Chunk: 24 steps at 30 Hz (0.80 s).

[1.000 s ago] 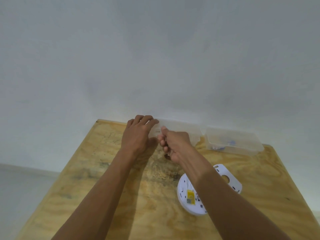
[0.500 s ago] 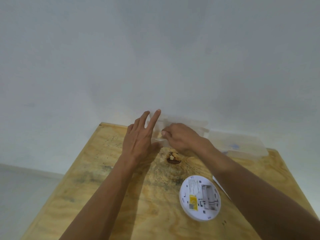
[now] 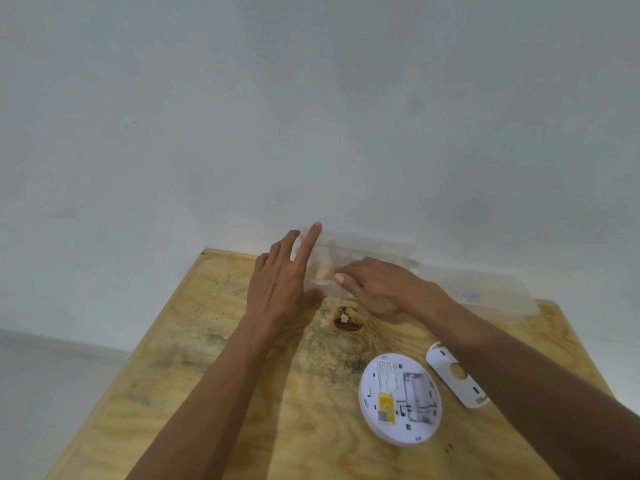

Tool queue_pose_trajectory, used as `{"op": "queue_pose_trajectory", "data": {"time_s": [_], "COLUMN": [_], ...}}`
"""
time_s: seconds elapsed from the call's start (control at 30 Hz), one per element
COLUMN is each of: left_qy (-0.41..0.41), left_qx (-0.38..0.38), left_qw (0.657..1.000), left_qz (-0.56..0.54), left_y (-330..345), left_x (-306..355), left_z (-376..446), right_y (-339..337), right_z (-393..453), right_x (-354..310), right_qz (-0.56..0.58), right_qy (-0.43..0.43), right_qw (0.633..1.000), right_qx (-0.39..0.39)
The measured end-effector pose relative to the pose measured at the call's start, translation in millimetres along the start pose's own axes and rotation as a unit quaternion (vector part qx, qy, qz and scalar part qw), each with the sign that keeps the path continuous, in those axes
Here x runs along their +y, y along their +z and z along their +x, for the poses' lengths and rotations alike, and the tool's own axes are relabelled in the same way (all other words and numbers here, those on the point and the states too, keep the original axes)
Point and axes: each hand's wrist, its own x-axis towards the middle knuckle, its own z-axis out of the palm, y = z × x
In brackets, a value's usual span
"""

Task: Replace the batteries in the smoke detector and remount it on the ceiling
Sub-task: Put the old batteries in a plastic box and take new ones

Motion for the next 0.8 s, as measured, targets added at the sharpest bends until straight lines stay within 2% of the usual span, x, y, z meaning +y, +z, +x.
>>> {"op": "queue_pose_trajectory", "data": {"time_s": [0.3, 0.43, 0.57, 0.67, 0.73, 0.8], "left_qy": [-0.014, -0.019, -0.018, -0.017, -0.016, -0.016], "left_qx": [-0.003, -0.004, -0.002, -0.003, -0.002, 0.001], "left_qw": [1.0, 1.0, 1.0, 1.0, 1.0, 1.0], "left_qz": [-0.001, 0.001, 0.005, 0.004, 0.003, 0.007], "left_y": [0, 0, 0, 0, -1, -1], "left_x": [2, 2, 2, 2, 3, 3], "left_z": [0, 0, -1, -1, -1, -1], "right_y": [15, 16, 18, 19, 19, 15], "right_z": [-3, -1, -1, 0, -3, -11], "right_x": [2, 4, 6, 7, 6, 2], "right_qz": [-0.064, -0.051, -0.038, 0.053, 0.089, 0.106], "right_qy": [0.02, 0.034, 0.042, 0.048, 0.012, -0.005], "right_qw": [0.996, 0.996, 0.994, 0.978, 0.952, 0.929], "right_qx": [0.062, 0.062, 0.096, 0.196, 0.294, 0.353]}}
